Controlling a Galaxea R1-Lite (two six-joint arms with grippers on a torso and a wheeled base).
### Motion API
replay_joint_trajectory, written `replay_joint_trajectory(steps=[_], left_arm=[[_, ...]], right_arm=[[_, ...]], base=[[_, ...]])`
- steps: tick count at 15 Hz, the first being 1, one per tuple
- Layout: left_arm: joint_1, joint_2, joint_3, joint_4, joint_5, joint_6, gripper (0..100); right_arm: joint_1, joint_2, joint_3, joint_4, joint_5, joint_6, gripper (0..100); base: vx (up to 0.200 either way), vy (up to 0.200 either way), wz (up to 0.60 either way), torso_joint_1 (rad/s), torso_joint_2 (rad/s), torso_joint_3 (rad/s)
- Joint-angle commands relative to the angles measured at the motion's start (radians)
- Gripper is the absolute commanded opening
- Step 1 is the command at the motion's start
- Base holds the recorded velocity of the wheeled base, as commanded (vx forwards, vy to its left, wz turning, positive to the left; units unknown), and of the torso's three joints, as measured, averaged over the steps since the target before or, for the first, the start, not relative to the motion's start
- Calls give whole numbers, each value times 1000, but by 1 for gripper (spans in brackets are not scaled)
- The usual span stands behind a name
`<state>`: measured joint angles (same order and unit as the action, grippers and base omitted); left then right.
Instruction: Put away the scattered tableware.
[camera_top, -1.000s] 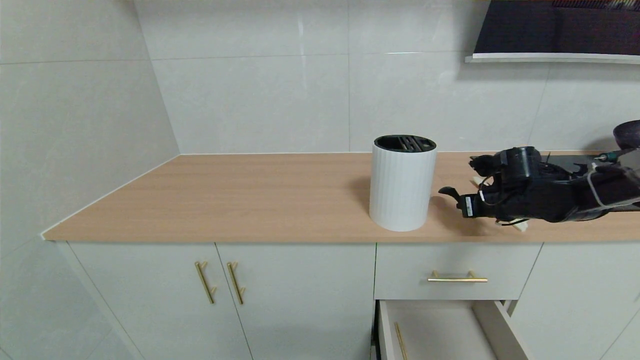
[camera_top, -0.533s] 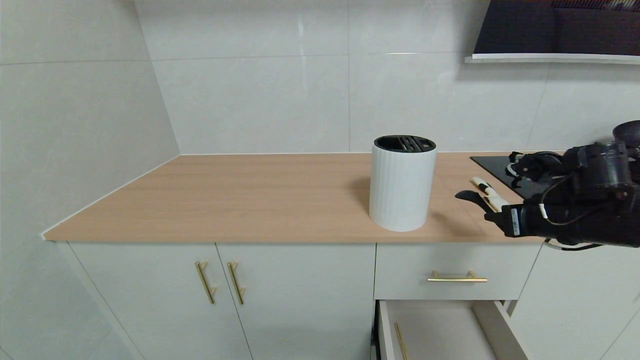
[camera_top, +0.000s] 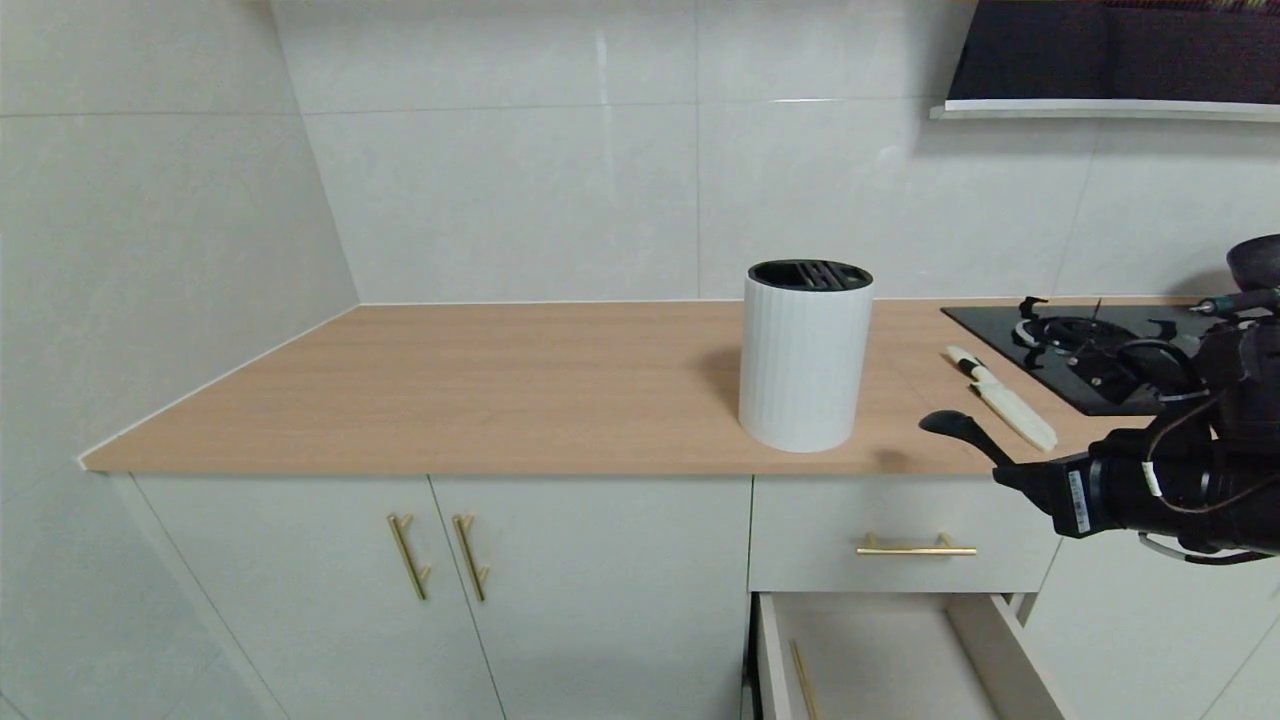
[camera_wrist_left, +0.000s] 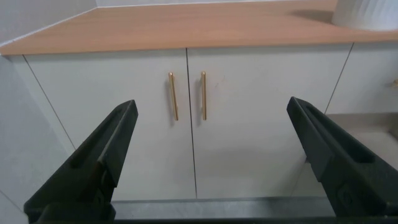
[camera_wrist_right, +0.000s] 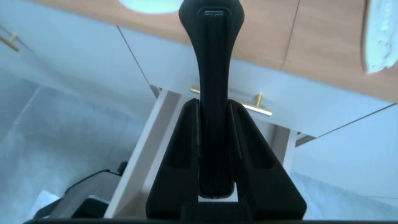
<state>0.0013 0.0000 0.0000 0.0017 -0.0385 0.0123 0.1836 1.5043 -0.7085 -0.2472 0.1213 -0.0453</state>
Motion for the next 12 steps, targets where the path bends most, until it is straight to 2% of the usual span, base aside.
replay_joint_trajectory(steps=[1,12], left_arm=[[0,0,0,0,0,0,100],[0,0,0,0,0,0,100]], right_arm=[[0,-7,7,-1,-2,-2,0],[25,-16,49,-24,-3,-44,0]], base=[[0,0,0,-178,437,261],[0,0,0,-180,471,285]])
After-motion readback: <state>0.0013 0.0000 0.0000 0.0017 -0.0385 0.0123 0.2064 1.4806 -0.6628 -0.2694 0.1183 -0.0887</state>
